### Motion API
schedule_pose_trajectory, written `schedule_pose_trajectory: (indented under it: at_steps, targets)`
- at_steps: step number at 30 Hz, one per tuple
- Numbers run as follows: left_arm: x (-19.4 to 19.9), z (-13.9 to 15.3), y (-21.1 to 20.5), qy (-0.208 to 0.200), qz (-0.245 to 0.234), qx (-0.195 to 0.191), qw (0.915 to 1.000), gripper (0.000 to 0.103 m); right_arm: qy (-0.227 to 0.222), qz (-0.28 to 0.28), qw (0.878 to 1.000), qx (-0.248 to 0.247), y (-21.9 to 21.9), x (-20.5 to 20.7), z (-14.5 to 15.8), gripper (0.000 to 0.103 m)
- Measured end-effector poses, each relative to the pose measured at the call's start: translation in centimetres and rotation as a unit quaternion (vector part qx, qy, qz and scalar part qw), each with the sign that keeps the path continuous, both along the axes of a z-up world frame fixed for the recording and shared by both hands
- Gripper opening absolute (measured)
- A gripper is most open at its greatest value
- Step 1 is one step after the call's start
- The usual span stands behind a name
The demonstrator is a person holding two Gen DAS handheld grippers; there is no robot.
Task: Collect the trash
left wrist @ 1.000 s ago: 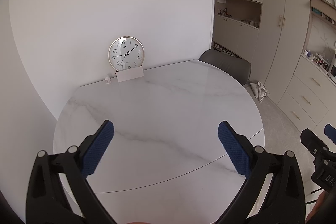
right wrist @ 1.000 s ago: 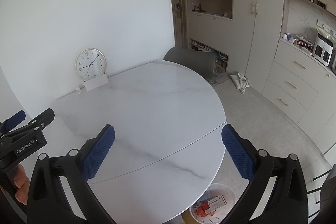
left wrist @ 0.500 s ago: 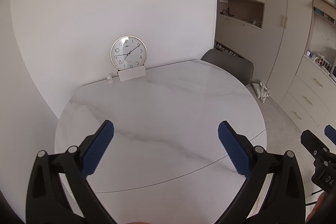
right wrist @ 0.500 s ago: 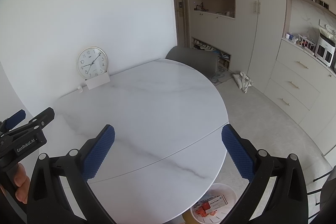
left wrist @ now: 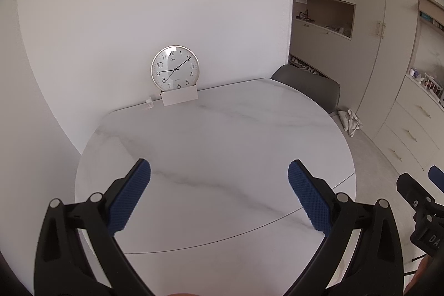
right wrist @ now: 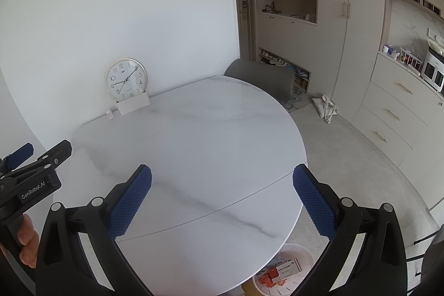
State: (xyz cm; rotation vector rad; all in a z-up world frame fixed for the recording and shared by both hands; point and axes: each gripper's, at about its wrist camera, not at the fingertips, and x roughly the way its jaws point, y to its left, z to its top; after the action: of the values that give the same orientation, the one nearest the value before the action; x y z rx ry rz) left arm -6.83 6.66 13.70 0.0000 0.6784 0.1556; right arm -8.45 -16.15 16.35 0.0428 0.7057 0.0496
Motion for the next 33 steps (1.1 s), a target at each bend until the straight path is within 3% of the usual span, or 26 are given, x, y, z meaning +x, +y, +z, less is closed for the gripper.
schedule_pose_trajectory:
  at_steps: [33]
  targets:
    - [0.09, 0.12, 0.74, 0.003, 0.010, -0.001, 0.9999, 0.095, 0.006, 0.012, 1.000, -0.002, 0.12, 0.43, -0.20, 0.101]
